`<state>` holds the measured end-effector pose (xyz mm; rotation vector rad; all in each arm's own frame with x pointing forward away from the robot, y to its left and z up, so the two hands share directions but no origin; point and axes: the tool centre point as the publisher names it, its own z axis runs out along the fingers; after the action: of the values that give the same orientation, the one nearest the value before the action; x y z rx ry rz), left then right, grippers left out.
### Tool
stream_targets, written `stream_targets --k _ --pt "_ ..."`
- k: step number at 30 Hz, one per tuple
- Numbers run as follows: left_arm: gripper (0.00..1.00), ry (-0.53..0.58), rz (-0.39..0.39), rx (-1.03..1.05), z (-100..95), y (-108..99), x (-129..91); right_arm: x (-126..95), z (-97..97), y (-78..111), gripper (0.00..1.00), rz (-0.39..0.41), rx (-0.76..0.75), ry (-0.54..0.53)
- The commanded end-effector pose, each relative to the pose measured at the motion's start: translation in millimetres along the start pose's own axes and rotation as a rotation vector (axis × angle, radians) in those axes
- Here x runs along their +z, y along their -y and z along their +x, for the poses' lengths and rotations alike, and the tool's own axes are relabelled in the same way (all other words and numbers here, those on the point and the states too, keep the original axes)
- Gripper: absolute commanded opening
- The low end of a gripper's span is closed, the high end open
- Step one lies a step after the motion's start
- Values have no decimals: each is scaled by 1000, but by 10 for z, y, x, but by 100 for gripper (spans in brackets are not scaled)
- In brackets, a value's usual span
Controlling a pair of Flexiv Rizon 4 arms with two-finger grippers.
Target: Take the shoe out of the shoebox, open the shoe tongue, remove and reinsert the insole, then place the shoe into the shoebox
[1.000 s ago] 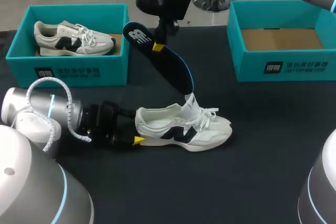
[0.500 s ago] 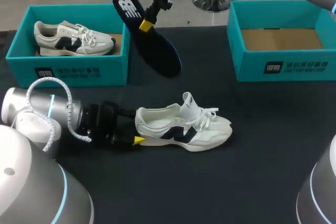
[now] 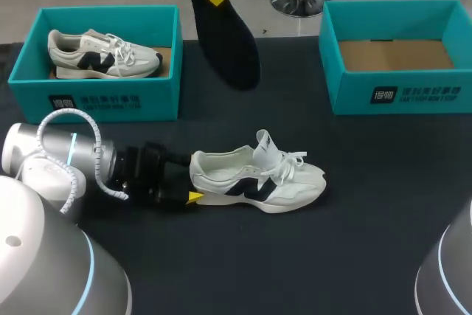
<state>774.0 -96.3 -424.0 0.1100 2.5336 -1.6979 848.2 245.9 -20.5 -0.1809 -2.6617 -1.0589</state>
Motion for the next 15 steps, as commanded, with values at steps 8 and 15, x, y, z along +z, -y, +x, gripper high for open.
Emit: stream_targets --k 8,15 --pt "0 0 -3 1 -1 -12 16 -10 -23 153 0 -93 -33 9" --pt "0 0 -3 1 -1 -12 16 -16 20 198 0 -116 12 -18"
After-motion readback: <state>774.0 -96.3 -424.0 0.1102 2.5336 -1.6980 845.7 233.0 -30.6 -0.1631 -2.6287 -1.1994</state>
